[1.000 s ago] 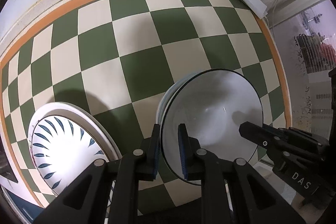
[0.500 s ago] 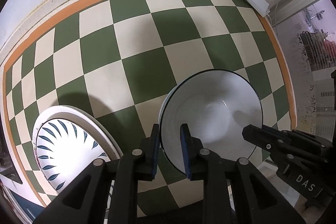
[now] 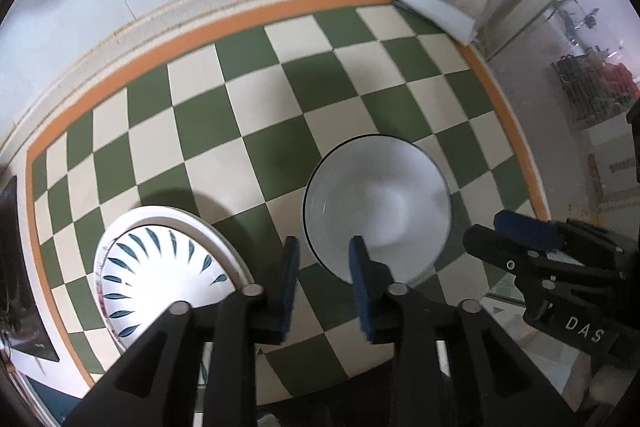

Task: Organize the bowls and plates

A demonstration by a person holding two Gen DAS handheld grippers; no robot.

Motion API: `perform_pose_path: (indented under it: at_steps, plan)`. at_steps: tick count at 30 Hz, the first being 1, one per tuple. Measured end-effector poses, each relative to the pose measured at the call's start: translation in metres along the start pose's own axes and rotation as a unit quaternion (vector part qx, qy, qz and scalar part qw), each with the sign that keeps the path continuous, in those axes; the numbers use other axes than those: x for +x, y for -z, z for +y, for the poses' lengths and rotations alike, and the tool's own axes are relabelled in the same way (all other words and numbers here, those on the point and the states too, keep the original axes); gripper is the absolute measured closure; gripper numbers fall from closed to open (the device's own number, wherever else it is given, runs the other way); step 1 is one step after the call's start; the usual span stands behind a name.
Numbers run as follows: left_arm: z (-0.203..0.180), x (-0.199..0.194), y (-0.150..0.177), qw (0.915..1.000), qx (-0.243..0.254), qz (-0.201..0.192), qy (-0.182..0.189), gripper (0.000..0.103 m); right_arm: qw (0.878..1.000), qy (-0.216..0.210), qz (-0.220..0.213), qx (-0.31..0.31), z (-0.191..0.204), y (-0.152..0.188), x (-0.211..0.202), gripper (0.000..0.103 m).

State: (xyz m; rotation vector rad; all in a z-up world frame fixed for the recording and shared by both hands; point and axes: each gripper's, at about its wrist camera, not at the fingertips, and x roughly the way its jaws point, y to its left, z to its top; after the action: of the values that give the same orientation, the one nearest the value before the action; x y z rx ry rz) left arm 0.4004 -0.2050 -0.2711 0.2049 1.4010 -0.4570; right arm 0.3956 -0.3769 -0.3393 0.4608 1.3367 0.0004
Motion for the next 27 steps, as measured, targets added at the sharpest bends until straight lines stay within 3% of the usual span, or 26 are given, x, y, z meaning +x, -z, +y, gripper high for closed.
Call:
perform_pose_path:
  at_steps: [3,5,6,12,20,27]
  plan:
    - [-0.001,-0.018,0.006,0.9998,0.007,-0.015,0.009,0.066,1.0,0.011,-0.02,-0.009,0.004,0.01,-0.021,0.049]
    - [-0.002,-0.027,0.008,0.9996,0.009,-0.021,0.017,0.048,0.999,0.011,-0.03,-0.012,0.008,0.016,-0.033,0.037]
    - [-0.003,-0.032,0.009,0.9994,0.01,-0.025,0.02,0.031,0.999,0.009,-0.035,-0.014,0.009,0.019,-0.04,0.031]
    - [0.0,-0.053,0.014,0.9985,0.01,-0.046,0.028,0.012,0.998,0.022,-0.057,-0.023,0.016,0.033,-0.07,0.013]
    - [-0.003,-0.083,0.017,0.9957,0.015,-0.081,0.043,0.01,0.995,0.026,-0.09,-0.027,0.02,0.043,-0.103,0.007]
    - [-0.002,-0.096,0.016,0.9945,0.011,-0.087,0.058,0.005,0.992,0.026,-0.119,-0.031,0.022,0.046,-0.125,0.004]
